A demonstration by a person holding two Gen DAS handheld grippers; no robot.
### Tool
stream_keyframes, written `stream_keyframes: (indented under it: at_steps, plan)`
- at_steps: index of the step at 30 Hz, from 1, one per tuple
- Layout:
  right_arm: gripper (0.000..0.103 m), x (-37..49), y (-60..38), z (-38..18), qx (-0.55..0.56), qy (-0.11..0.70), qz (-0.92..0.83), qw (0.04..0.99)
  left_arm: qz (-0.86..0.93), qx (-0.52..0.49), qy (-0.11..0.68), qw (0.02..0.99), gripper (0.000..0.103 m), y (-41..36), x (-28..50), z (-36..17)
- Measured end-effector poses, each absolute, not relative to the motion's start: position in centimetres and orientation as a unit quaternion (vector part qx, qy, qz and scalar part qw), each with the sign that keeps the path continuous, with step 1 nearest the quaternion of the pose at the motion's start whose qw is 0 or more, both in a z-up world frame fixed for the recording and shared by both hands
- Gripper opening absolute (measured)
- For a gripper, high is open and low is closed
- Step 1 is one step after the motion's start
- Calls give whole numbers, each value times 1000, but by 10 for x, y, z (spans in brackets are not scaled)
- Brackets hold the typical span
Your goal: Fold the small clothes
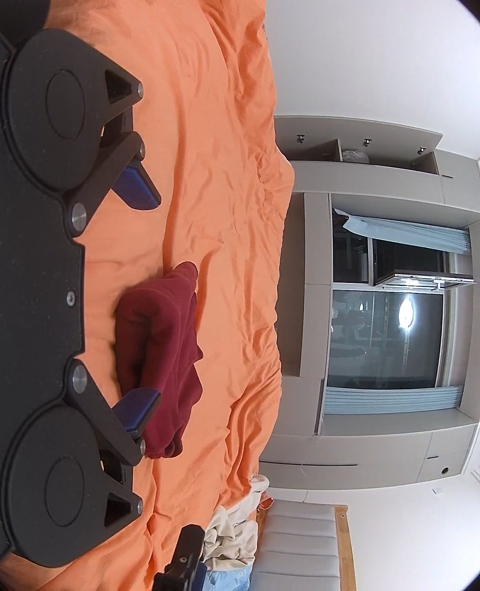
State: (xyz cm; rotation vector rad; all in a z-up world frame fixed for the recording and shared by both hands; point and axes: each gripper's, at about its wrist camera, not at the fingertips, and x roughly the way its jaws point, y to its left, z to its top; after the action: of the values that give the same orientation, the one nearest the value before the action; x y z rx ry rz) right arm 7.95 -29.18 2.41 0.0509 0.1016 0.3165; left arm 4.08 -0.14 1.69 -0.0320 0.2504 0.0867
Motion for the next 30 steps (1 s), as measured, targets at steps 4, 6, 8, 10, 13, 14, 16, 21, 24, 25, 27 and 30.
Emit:
stream_keyframes:
  at_steps: [4, 6, 8, 10, 13, 14, 16, 21, 24, 25, 27, 30]
  plan:
    - [103, 66, -295, 18, 25, 58, 150, 987, 43, -18, 130, 990, 102, -3, 31, 13]
    - [103, 60, -297, 15, 27, 63, 149, 987, 40, -18, 137, 990, 102, -5, 28, 9]
    - [103, 56, -299, 13, 28, 65, 146, 987, 39, -18, 142, 989, 102, -6, 23, 5]
    - [103, 52, -299, 12, 25, 65, 145, 987, 39, -19, 144, 989, 102, -7, 21, 4]
    - [103, 48, -299, 11, 20, 63, 145, 987, 38, -21, 143, 989, 102, -7, 18, 3]
    - [103, 48, -299, 11, 19, 63, 146, 987, 38, -21, 144, 989, 102, -7, 18, 2]
    - [103, 48, -298, 11, 18, 63, 147, 987, 37, -20, 144, 989, 102, -8, 17, 2]
    - [103, 49, -298, 11, 18, 63, 146, 987, 36, -17, 142, 989, 102, -10, 16, 2]
    - [103, 49, -299, 11, 18, 64, 146, 987, 37, -17, 142, 989, 102, -10, 15, 2]
    - [103, 49, -299, 11, 18, 64, 146, 987, 36, -17, 142, 989, 102, -10, 15, 2]
    - [103, 49, -299, 11, 18, 64, 146, 987, 36, -17, 142, 989, 102, -10, 15, 2]
    - [103, 49, -299, 11, 18, 64, 146, 987, 35, -15, 143, 989, 102, -10, 16, 2]
